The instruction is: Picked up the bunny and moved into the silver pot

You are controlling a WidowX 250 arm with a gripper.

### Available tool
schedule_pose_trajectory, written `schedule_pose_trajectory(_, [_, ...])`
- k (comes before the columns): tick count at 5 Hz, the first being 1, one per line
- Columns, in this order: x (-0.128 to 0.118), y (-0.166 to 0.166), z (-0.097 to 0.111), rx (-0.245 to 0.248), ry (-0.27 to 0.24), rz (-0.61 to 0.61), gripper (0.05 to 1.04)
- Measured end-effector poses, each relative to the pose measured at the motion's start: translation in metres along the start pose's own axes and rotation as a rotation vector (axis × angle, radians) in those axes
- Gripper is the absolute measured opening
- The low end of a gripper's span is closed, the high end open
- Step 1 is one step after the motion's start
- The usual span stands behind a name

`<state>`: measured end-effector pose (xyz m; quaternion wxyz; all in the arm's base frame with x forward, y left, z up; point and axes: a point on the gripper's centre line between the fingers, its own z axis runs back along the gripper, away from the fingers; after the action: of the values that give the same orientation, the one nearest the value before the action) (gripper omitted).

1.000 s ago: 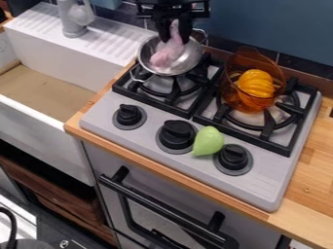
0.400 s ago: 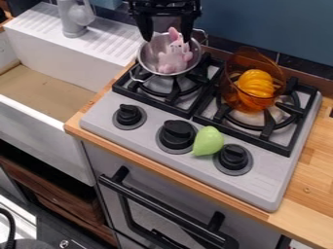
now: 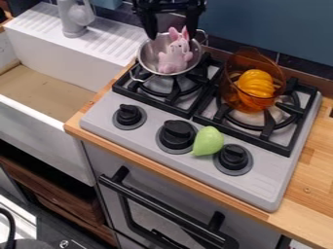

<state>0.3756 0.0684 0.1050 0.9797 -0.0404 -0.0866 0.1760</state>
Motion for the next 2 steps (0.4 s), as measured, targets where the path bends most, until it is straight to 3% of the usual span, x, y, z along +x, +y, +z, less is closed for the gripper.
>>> schedule_pose_trajectory(1, [-0.004, -0.008, 0.027, -0.036, -0.036, -0.023, 0.995])
schedule_pose_trajectory(2, [-0.017, -0.02, 0.042, -0.055, -0.039, -0.054, 0.995])
